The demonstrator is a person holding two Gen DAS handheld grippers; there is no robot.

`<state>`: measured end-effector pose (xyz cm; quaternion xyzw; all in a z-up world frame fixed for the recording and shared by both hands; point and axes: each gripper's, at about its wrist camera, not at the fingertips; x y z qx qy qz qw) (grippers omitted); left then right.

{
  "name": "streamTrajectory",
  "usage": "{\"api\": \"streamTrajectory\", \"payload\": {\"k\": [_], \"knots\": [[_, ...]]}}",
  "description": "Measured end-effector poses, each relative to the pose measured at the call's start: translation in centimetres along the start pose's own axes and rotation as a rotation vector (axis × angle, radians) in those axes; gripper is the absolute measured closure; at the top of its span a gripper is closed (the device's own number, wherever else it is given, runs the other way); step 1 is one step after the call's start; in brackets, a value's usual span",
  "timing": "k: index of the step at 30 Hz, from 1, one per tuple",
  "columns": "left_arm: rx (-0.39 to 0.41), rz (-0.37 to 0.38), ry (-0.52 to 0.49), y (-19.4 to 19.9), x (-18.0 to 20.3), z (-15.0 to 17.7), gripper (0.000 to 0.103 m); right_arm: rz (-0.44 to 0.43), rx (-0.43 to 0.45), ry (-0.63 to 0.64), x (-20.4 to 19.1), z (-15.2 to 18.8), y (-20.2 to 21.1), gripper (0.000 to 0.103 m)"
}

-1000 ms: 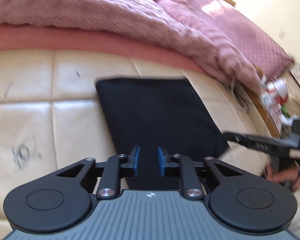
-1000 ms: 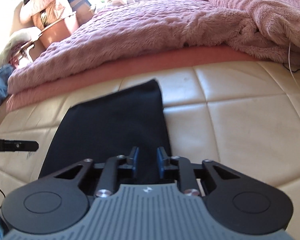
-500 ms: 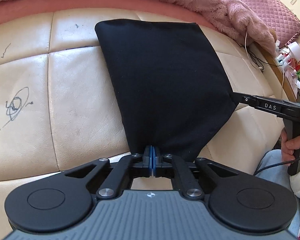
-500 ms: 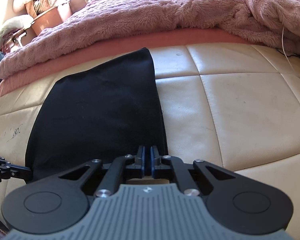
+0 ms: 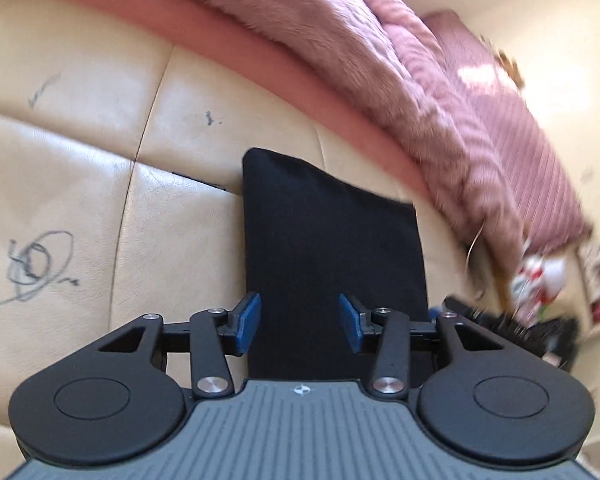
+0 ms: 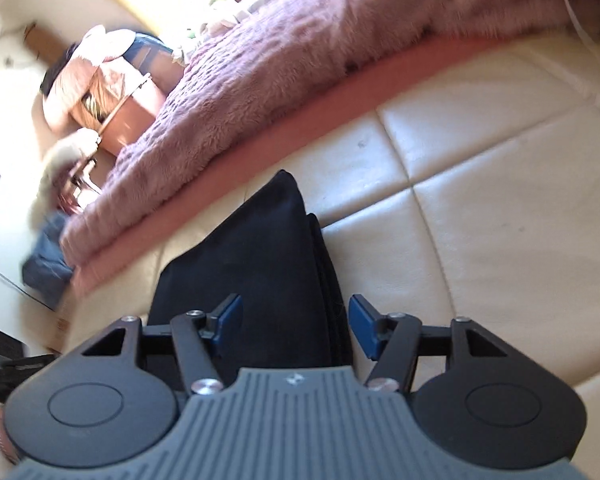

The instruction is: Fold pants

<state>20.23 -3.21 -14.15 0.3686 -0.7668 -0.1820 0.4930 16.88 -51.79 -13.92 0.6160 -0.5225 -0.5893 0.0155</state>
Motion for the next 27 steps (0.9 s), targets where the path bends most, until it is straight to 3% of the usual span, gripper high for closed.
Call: {"api": "streamTrajectory", "payload": {"k": [10,15,27], "knots": [[-0.052,0.056,0.098,-3.4,-2.6,-0.1,0.052,-0.063,-0.137,-0.156,3.0,-2.5,-4.5,0.048],[-0.035,0.108,0.158,-3.9,-3.7,0.1,0.052,-0.101,-0.174,-0.176,3.1,-3.0,-6.0,0.055],[-0.019,0.109,0.199,-4.9,-3.9,-0.2,0.078,-0.154,-0.204,-0.229,3.6,-3.0,-7.7,0.077]]}}
Point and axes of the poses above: each gripper's, at about its wrist camera, not at the fingertips, and y roughly against the way its jaws point, x to its right, z to its underside, and after that the axes turned 12 degrees about -y, right-handed
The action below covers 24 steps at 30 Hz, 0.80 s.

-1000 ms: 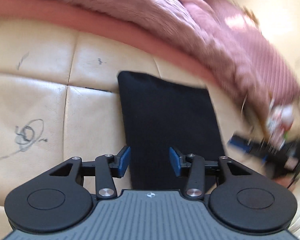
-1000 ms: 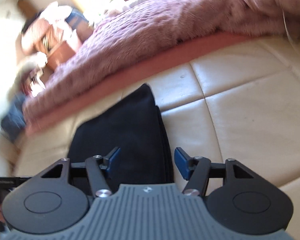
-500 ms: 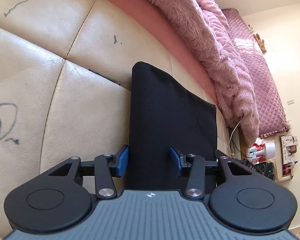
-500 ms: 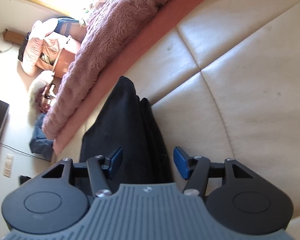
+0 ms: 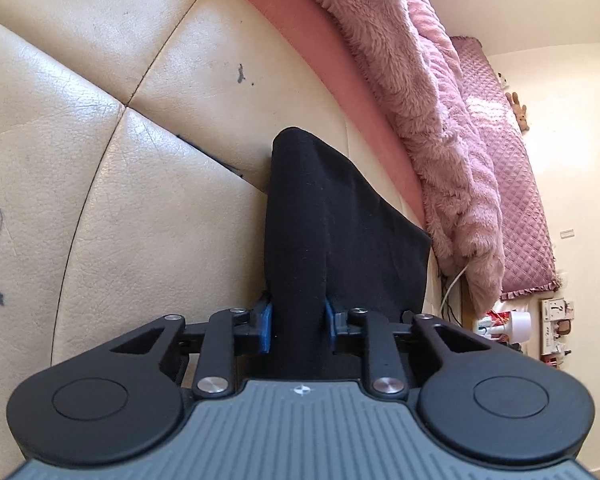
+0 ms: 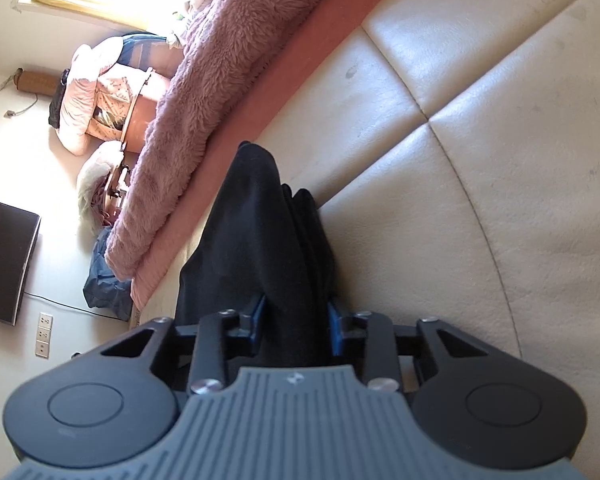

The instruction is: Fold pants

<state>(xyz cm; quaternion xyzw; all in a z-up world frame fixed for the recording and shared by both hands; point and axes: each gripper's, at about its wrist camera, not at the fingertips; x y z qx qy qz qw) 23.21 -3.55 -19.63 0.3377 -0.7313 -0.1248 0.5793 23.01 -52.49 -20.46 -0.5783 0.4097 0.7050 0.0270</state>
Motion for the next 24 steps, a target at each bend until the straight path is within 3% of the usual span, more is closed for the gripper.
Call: {"api": "streamTrajectory", "payload": {"k": [14,24], "knots": [[-0.020,-0.136,-0.119,3.1,3.9,-1.4,0.084,0.034,0.008,0.054,-4.2,1.8,0.8,0.086],[-0.013,-0.185,-0.206,10.5,2.8,-3.2,0.084,-0.010,-0.022,0.060,-9.0,6.7,-1.7,0.086]]}}
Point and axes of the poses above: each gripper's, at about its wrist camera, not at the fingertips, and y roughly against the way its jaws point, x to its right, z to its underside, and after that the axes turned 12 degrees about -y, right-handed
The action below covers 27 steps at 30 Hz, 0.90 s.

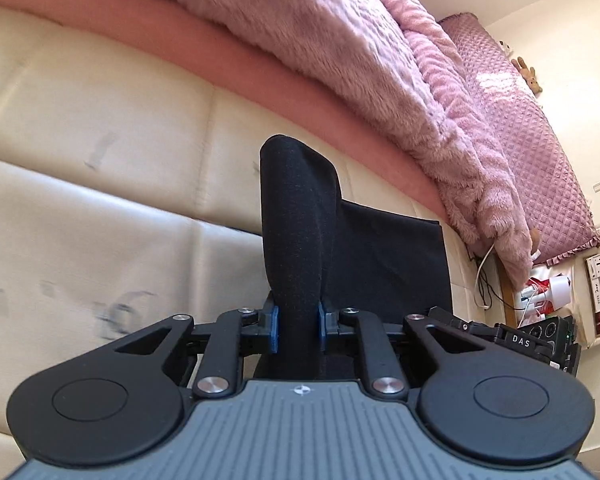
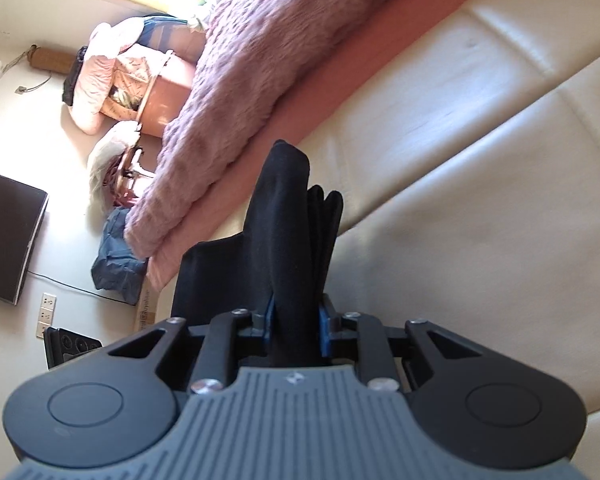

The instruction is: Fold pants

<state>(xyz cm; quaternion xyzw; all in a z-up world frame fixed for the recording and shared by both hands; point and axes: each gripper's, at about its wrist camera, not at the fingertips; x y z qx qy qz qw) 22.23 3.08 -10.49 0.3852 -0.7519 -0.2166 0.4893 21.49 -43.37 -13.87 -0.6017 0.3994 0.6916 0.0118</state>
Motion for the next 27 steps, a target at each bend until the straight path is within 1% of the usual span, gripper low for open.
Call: {"api": "streamTrajectory", "payload": {"k": [3,8,12,17,22,27], "knots": [[0.010,-0.025,-0.002,2.3,-1.7,-0.8,0.084,-0.023,-0.008,0.008,-2.0,1.6,-2.0,0.086],[0.013,-0.088,-0.040,5.8,-4.4,-2.6,0.084,-0.049,-0.037,0.033,-5.8,3.9,-6.5,0.086],[0.013,-0.140,-0.061,7.5,-6.2,-3.9,0.084,-0.060,-0.064,0.048,-8.4,5.3,-10.1,0.086],[0.005,-0.178,-0.071,8.3,-8.5,-4.9,0.084,-0.055,-0.098,0.077,-11.1,6.7,-14.6,0.087],[-0.004,-0.183,-0.070,8.1,-11.3,-5.5,0.084,-0.034,-0.126,0.071,-11.5,7.0,-18.0,0.087],[-0.005,-0.184,-0.051,7.5,-13.9,-5.5,0.084,-0.008,-0.145,0.076,-11.3,6.7,-20.3,0.087]]}}
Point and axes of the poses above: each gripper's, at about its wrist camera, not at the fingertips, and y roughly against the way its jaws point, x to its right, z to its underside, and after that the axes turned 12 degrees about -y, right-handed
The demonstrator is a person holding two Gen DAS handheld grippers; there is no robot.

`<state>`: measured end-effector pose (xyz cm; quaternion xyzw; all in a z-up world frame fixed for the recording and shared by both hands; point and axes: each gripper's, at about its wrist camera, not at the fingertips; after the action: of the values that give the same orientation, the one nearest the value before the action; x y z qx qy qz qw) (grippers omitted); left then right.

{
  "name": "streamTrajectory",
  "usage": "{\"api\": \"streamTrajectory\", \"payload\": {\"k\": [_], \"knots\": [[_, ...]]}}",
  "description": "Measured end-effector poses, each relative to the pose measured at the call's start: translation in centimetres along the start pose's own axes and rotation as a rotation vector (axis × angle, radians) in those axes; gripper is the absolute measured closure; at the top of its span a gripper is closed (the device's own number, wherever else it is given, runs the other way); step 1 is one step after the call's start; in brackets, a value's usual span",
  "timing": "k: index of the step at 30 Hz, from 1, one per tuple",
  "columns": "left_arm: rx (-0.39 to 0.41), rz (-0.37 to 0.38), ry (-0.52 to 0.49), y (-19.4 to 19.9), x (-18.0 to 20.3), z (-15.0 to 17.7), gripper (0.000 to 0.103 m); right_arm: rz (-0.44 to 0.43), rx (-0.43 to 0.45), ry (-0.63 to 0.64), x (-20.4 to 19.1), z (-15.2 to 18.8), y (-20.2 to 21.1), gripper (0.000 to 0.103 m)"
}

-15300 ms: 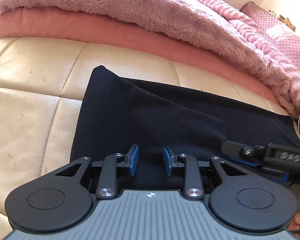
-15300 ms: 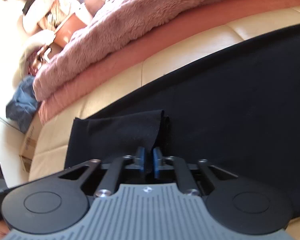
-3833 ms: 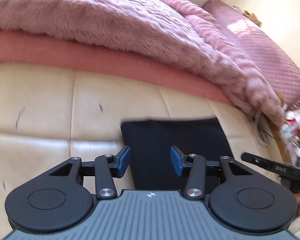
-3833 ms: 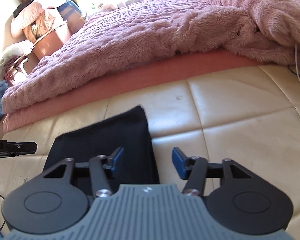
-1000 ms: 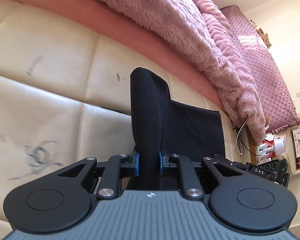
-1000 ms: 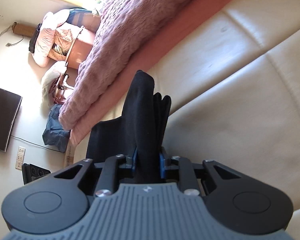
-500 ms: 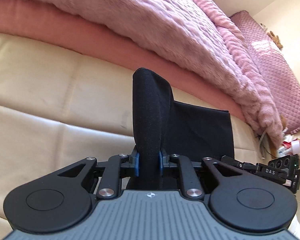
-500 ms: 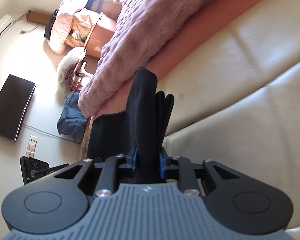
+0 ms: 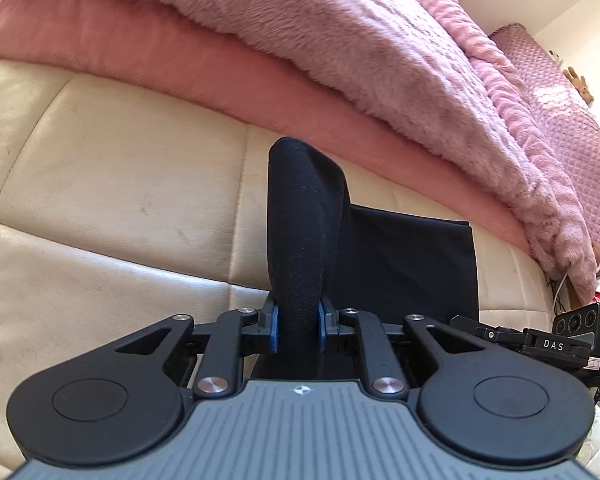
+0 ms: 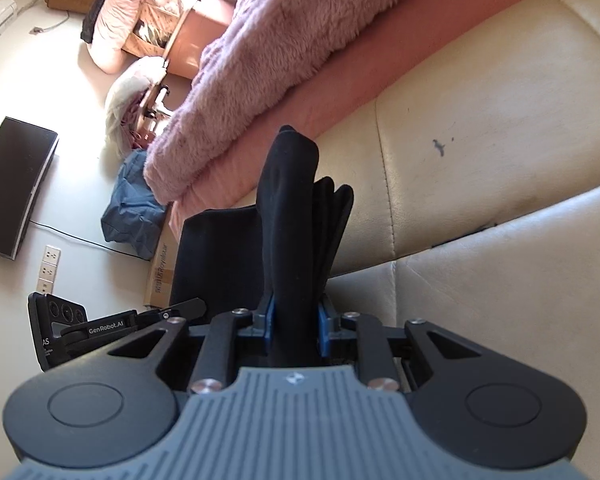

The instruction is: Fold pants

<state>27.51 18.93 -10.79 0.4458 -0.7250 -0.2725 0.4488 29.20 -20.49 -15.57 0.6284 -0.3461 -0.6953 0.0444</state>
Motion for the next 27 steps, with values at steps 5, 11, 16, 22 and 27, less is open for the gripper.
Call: {"api": "streamTrajectory", "payload": {"k": [5,11,16,22,27], "knots": [[-0.009,-0.003,0.038,-1.2,-2.3,0.5,0.084,0.038,-0.007,-0.010,1.2,-1.0,-1.5,0.087],[-0.015,-0.012,0.047,-2.6,-3.8,1.1,0.073,0.069,-0.007,-0.015,2.6,-1.6,-3.0,0.086],[-0.014,-0.016,0.026,-2.4,-3.9,1.3,0.069,0.090,-0.008,0.033,2.7,-1.6,-3.5,0.087],[0.056,-0.147,0.007,0.4,-3.1,1.2,0.067,0.181,0.038,0.162,0.0,-1.3,-2.2,0.071],[0.202,-0.202,-0.070,2.5,-0.6,1.8,0.084,0.197,0.153,0.339,-3.8,0.0,0.1,0.082]]}}
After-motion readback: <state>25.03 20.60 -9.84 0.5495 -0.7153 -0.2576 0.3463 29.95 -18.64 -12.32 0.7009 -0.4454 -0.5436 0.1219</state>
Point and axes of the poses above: each gripper's, at about its wrist camera, not at the fingertips, and y roughly against the way its jaws point, x to its right, z to its underside, and after that the axes turned 12 degrees about -y, right-handed
